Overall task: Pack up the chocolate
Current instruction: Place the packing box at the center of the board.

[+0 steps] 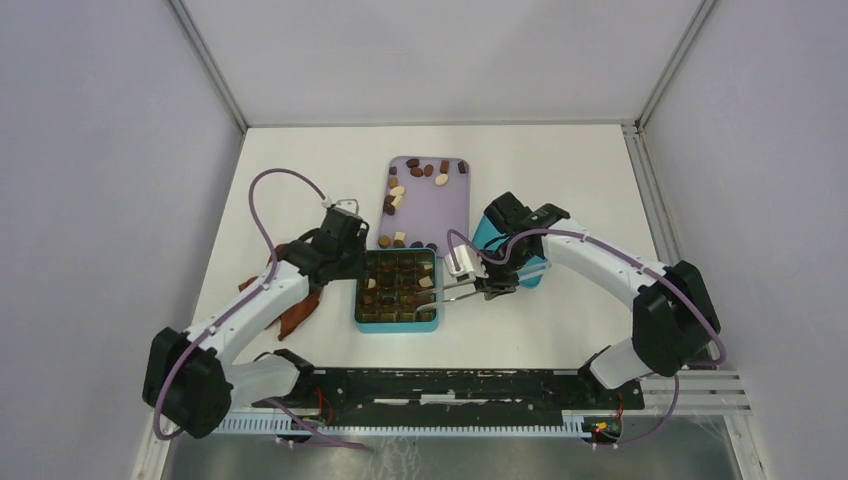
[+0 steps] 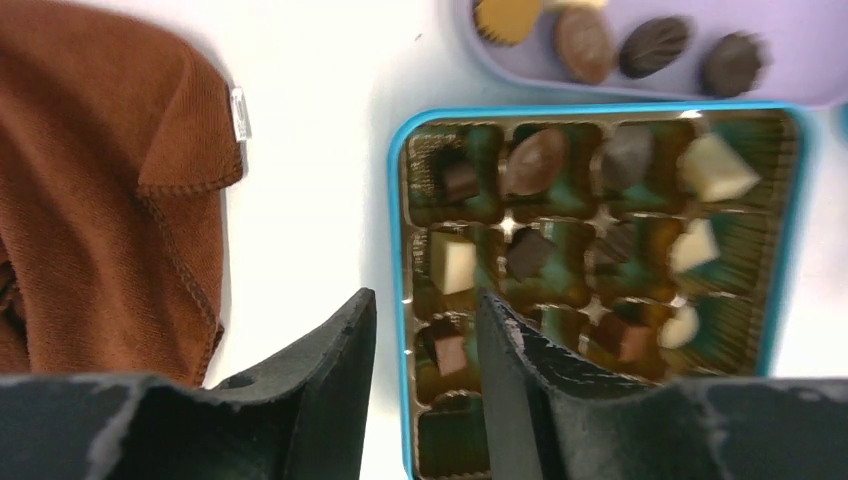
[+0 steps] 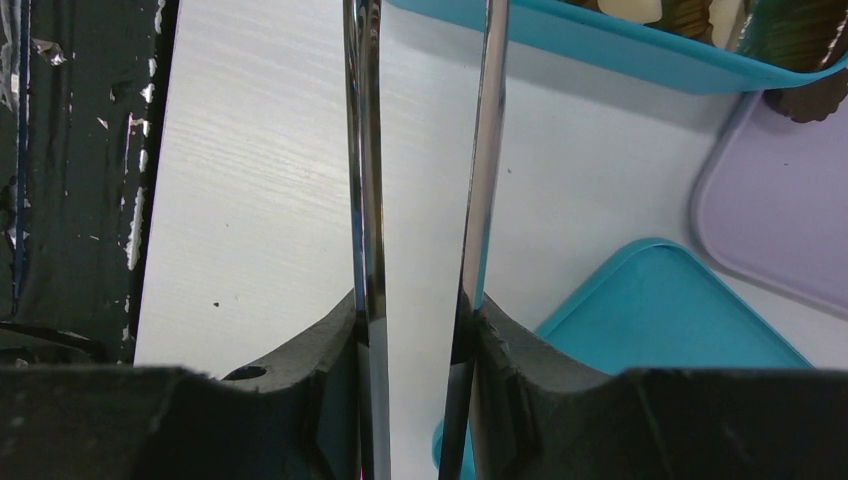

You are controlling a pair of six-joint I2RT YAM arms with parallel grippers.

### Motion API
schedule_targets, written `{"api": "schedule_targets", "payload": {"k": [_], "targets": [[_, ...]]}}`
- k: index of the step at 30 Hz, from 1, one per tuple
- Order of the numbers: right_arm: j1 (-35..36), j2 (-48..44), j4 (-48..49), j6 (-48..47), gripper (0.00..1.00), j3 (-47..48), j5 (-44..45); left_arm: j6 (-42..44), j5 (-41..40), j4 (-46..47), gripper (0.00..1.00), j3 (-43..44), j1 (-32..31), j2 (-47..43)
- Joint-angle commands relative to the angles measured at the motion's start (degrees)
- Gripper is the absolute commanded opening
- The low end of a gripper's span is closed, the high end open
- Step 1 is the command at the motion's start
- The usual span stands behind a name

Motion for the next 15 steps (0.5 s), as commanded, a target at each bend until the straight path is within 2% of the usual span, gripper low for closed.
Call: {"api": "schedule_targets", "payload": {"k": [1, 6, 9, 15], "targets": [[1.3, 0.6, 1.3, 0.1, 0.03, -0.6, 2.5, 1.3, 3.7, 5.4, 0.52, 0.6, 0.2, -10.7], [1.8, 1.9, 1.1, 0.2, 0.04, -0.4, 3.3, 1.1, 12.4, 24.3, 0.76, -6.6, 0.2, -22.3], [1.9, 2.3, 0.8, 0.2, 0.05, -0.3, 3.3, 0.1, 14.6, 33.6, 0.85, -10.4, 0.2, -25.7], [1.8, 3.3, 0.2, -0.1, 0.09, -0.4, 4.3, 1.4, 14.0, 40.4, 0.88, -10.5, 0.2, -22.9]]}}
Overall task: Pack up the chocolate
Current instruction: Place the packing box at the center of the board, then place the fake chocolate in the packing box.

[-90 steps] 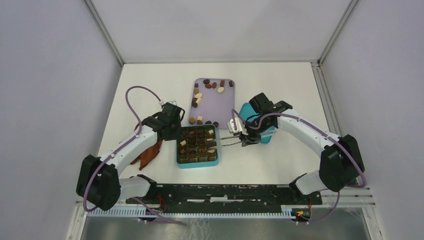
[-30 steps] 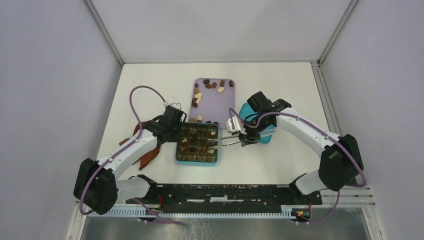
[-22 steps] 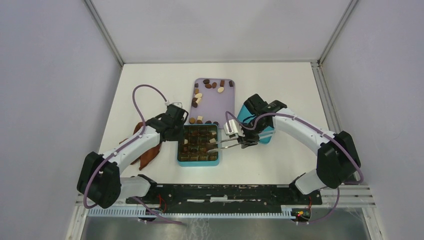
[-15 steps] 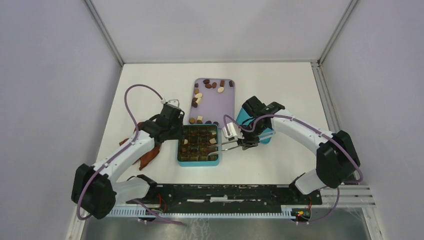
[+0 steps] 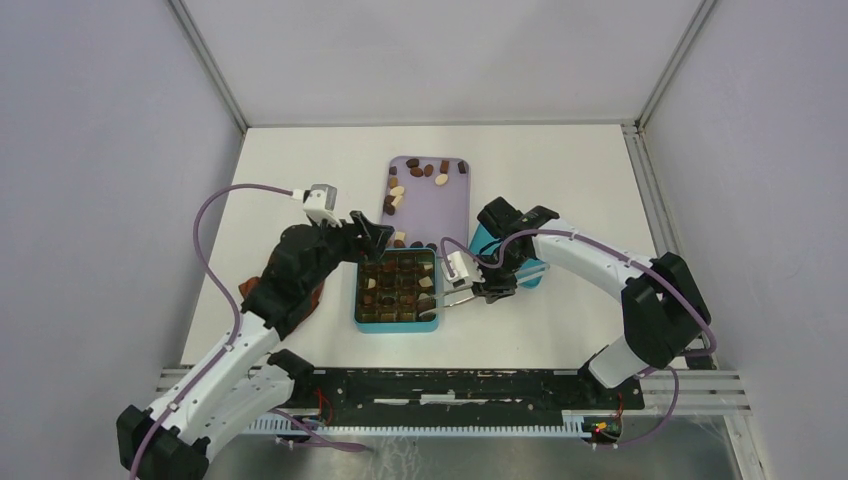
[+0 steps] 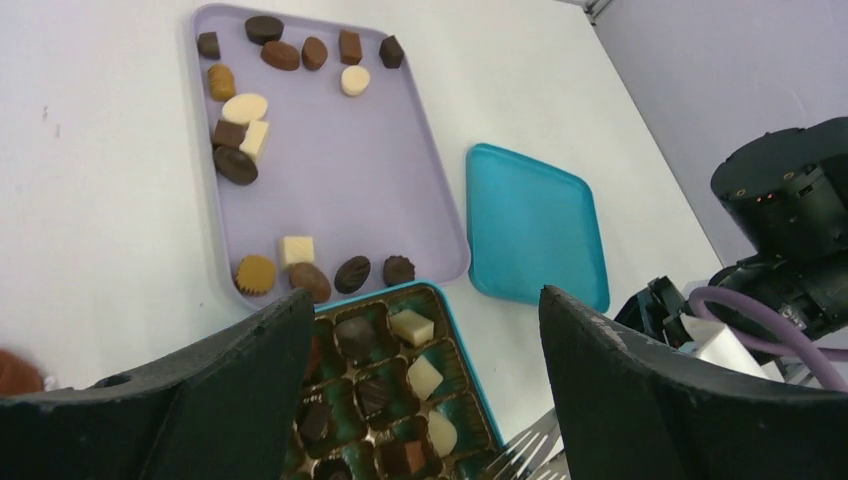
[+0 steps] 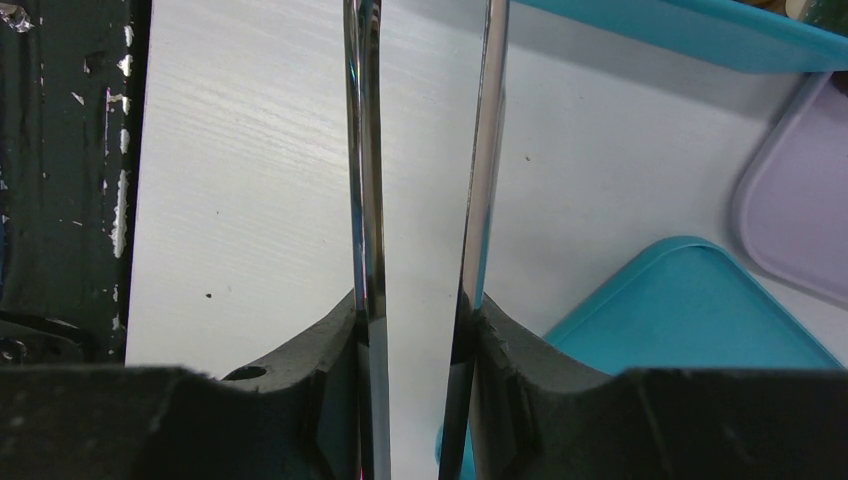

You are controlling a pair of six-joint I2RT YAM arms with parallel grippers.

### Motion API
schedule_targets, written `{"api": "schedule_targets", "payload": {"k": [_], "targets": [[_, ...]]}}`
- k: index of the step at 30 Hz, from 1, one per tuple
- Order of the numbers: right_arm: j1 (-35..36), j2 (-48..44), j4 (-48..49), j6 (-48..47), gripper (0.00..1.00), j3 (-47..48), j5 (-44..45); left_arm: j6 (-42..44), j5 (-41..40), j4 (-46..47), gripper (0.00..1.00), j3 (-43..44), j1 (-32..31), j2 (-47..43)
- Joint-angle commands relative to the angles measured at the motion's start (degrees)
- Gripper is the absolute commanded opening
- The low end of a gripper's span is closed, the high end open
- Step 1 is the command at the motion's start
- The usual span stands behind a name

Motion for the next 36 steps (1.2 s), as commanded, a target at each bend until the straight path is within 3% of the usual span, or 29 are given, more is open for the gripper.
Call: {"api": "schedule_targets", "payload": {"k": [1, 10, 18, 30, 36], "targets": [[0.3, 0.4, -0.3, -0.4, 0.11, 0.2, 0.1, 1.5, 2.1, 10.4, 0.88, 0.0, 0.1, 3.2], [0.3, 0.4, -0.5, -1.0, 0.31, -0.1, -0.3, 1.7, 2.2, 10.5, 0.88, -1.2, 0.1, 3.5], [0.3, -0.2, -0.3, -0.9, 0.42, 0.0, -1.0, 1.7, 2.0, 9.7, 0.88, -1.4, 0.1, 2.4], [0.3, -0.5, 0.0, 0.0, 0.43, 0.8, -2.8, 1.8, 1.4, 9.6, 0.88, -2.0, 0.1, 1.4], [-3.3, -1.7, -0.4, 2.7, 0.38, 4.1, -10.1, 1.6, -0.7, 11.1, 0.88, -2.2, 0.0, -1.8]]}}
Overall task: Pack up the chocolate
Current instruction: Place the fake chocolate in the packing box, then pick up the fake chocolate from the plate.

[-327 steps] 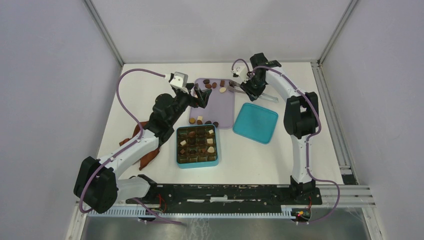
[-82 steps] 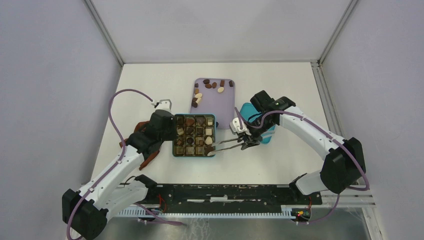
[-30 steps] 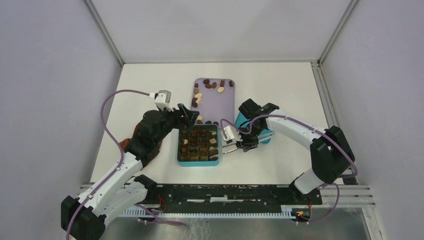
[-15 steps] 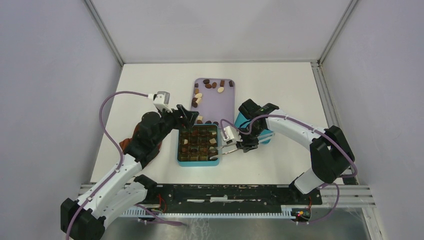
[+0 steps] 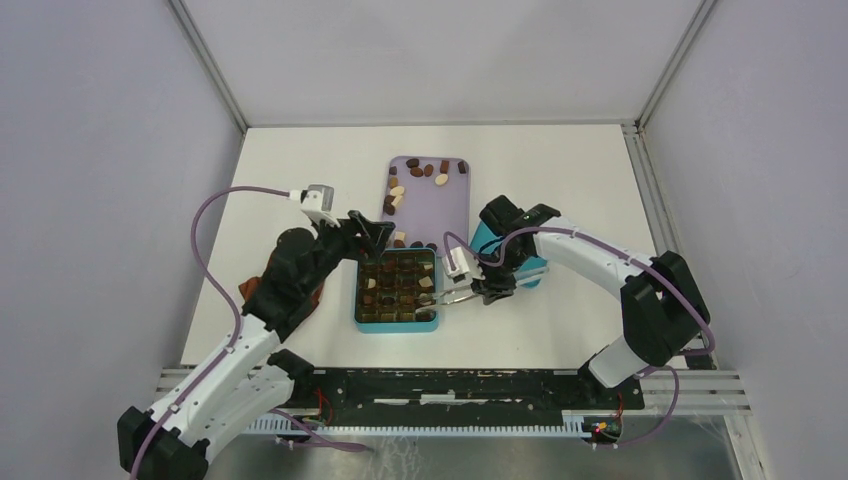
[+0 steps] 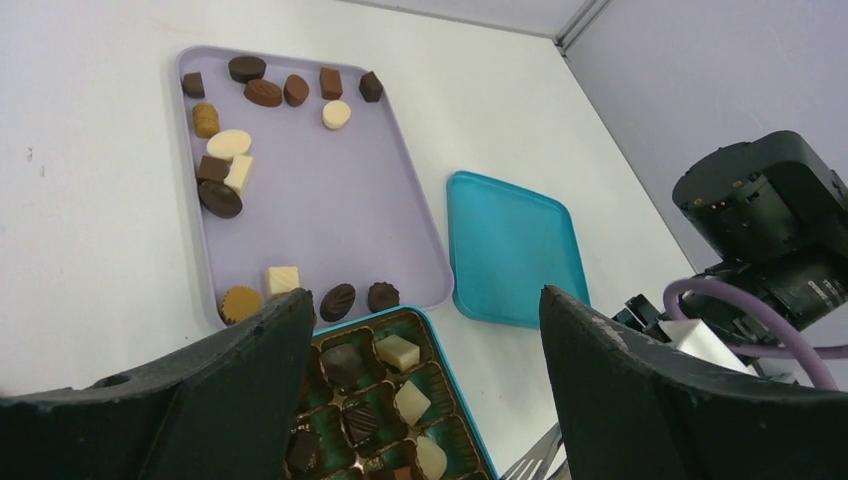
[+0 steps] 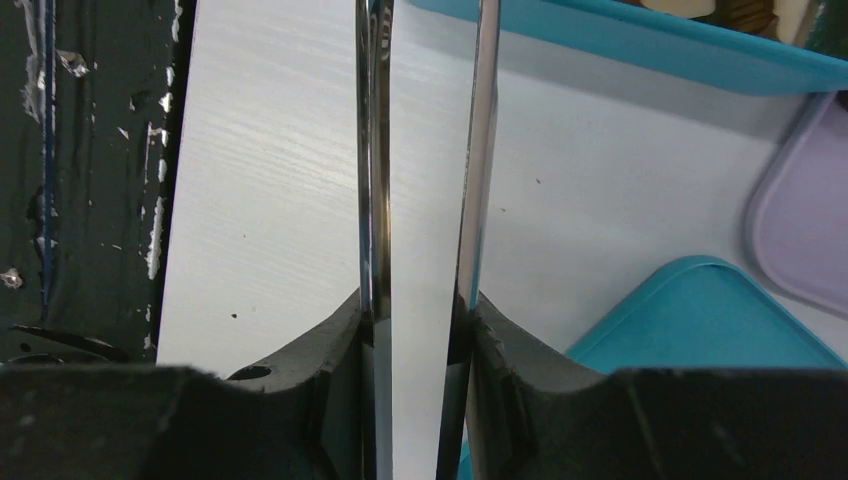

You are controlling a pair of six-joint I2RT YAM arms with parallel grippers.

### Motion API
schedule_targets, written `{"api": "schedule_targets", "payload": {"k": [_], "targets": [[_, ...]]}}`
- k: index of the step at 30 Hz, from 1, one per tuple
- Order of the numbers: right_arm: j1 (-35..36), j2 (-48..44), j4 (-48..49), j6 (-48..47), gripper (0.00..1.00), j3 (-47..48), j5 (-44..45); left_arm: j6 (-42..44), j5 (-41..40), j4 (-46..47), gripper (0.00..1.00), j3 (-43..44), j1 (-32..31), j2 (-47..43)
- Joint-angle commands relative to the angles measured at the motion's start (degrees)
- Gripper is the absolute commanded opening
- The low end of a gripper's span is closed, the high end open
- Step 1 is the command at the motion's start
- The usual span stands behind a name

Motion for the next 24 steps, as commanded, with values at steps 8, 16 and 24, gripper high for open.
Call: {"api": "schedule_targets", "payload": {"k": [8, 16, 24], "targets": [[-14.4, -4.1, 5.0, 11.7, 0.39, 8.4, -8.5, 0.8, -9.3, 7.8, 1.00, 1.1, 0.0, -1.5], [-17.9, 7.7, 10.0, 21.1, 0.40, 20.0, 12.7, 8.8, -8.1, 9.9, 0.98, 5.2, 0.1, 6.7], [-18.6, 25.9, 5.5, 23.8, 0.41, 41.0, 21.8, 14.7, -12.1, 18.5, 0.97, 1.5, -0.1, 7.0]]}}
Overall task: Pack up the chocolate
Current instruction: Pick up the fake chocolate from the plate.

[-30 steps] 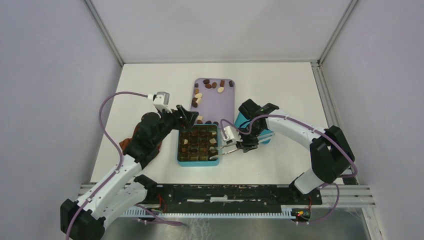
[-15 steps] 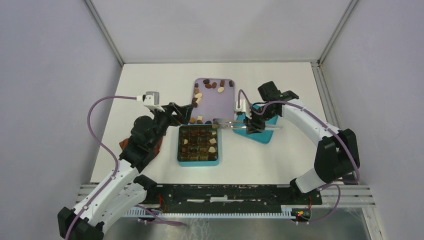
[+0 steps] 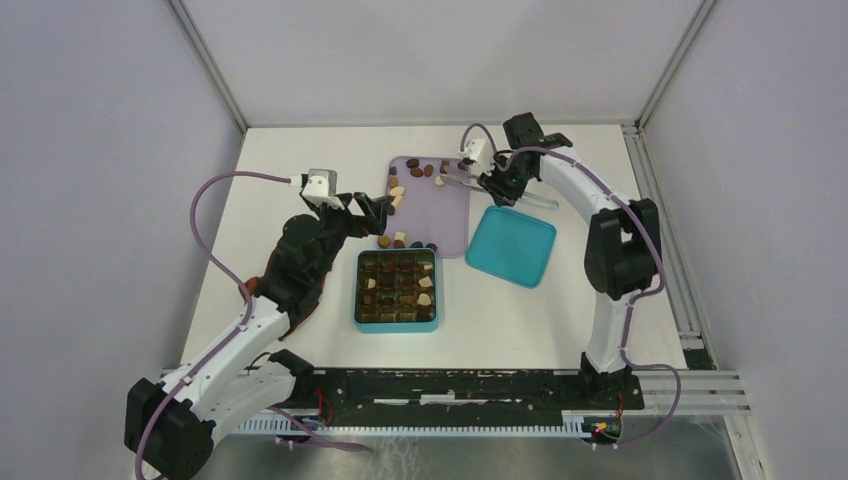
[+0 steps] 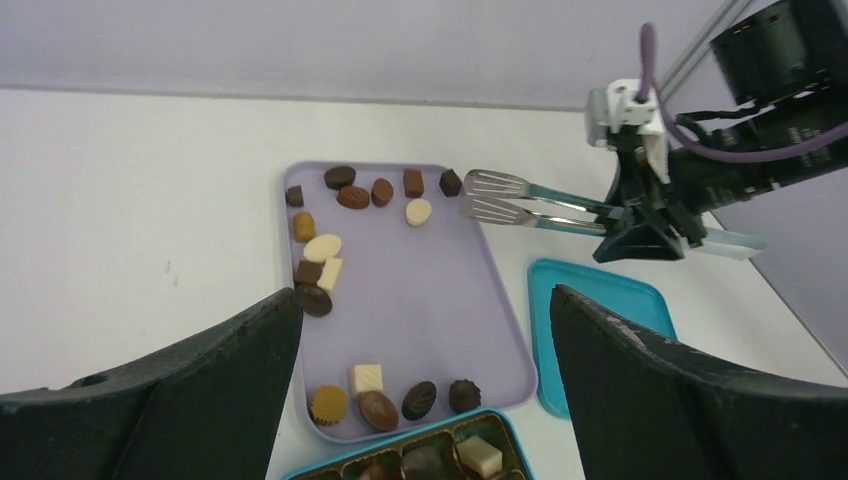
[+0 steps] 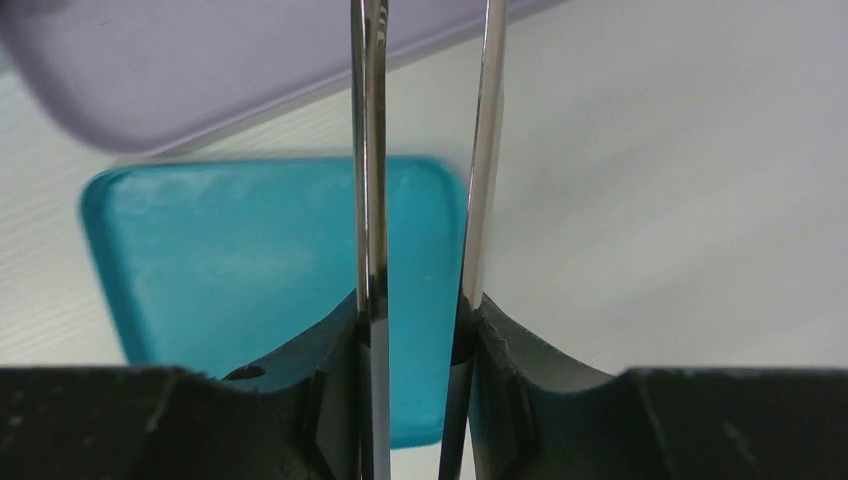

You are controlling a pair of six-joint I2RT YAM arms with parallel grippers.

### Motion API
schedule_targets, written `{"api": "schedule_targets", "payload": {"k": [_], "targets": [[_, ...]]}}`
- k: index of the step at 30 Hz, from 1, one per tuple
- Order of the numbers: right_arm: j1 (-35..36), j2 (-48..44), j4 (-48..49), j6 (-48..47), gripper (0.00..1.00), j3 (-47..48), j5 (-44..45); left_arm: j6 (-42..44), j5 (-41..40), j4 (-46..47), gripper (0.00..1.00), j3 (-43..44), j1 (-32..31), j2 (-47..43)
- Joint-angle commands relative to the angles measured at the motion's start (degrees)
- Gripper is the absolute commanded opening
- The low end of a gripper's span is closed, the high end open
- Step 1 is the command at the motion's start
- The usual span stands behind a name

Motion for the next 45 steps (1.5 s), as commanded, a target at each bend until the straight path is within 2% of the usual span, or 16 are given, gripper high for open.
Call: {"api": "schedule_targets", "payload": {"k": [1, 10, 34, 42, 45], "targets": [[-0.9, 7.2, -1.4, 3.9, 0.41, 12.3, 7.7, 5.6, -2.7, 9.4, 0.98, -1.7, 0.0, -0.2], [-1.2, 14.4, -1.4, 6.9, 0.41, 18.4, 13.7, 6.7, -1.2, 10.2, 0.97, -2.8, 0.0, -0.4], [-1.2, 20.2, -1.5, 7.9, 0.46, 23.3, 15.1, 7.1, -1.7, 11.0, 0.97, -3.7, -0.7, -1.2], [-0.8, 21.5, -1.5, 8.3, 0.45, 23.9, 15.2, 7.1, -1.7, 10.8, 0.97, -3.5, -0.8, -0.8], [-0.4, 21.8, -1.4, 8.4, 0.42, 24.0, 16.0, 7.0, -1.7, 10.7, 0.97, -3.5, -0.7, -0.8]]}}
